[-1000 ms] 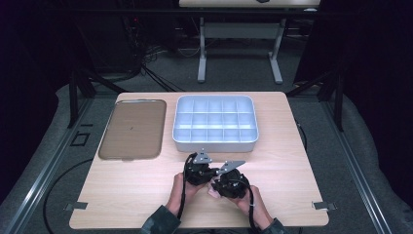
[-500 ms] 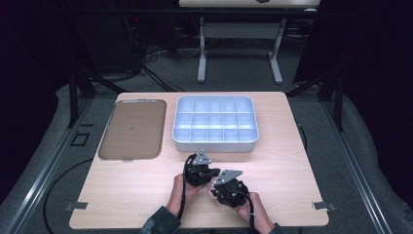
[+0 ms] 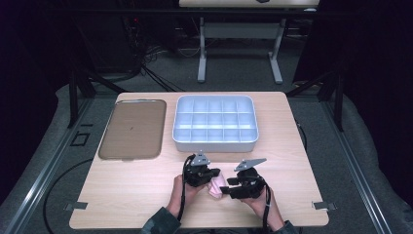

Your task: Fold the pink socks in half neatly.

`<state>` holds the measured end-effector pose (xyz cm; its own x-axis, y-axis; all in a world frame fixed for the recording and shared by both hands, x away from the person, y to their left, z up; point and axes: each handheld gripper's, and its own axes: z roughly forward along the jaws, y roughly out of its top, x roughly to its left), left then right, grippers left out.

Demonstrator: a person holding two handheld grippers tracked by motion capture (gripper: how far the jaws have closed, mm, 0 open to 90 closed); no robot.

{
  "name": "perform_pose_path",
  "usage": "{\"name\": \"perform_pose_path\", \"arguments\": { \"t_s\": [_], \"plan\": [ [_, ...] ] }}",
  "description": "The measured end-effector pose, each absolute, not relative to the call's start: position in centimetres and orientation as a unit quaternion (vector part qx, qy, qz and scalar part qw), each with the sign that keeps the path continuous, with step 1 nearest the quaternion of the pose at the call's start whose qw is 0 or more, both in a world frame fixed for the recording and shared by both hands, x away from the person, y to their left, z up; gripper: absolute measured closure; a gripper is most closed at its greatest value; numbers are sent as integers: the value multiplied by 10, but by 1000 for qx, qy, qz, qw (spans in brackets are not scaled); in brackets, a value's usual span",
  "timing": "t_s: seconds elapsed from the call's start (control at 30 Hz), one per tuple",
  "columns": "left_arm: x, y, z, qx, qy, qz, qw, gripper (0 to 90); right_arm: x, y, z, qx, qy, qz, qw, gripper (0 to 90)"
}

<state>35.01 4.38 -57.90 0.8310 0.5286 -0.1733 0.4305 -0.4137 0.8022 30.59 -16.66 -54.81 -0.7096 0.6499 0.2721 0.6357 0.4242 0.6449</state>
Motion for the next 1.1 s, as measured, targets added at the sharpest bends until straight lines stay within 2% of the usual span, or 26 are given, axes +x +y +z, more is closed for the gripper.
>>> {"name": "perform_pose_path", "arguments": {
  "t_s": [0.27,0.47,0.83,0.97,1.1],
  "plan": [
    [349,44,-579,837,287,58,462,899,329,-144,-559,431,833,346,4,468],
    [349,44,-580,836,288,55,464,898,331,-136,-565,446,833,329,12,439],
    [350,48,-579,827,297,42,476,871,334,-136,-567,438,836,330,-4,551],
    [351,52,-577,820,303,38,485,779,336,-138,-567,432,840,328,-14,596],
    [351,60,-572,814,321,54,481,595,337,-137,-567,433,838,331,-23,639]
  ]
}}
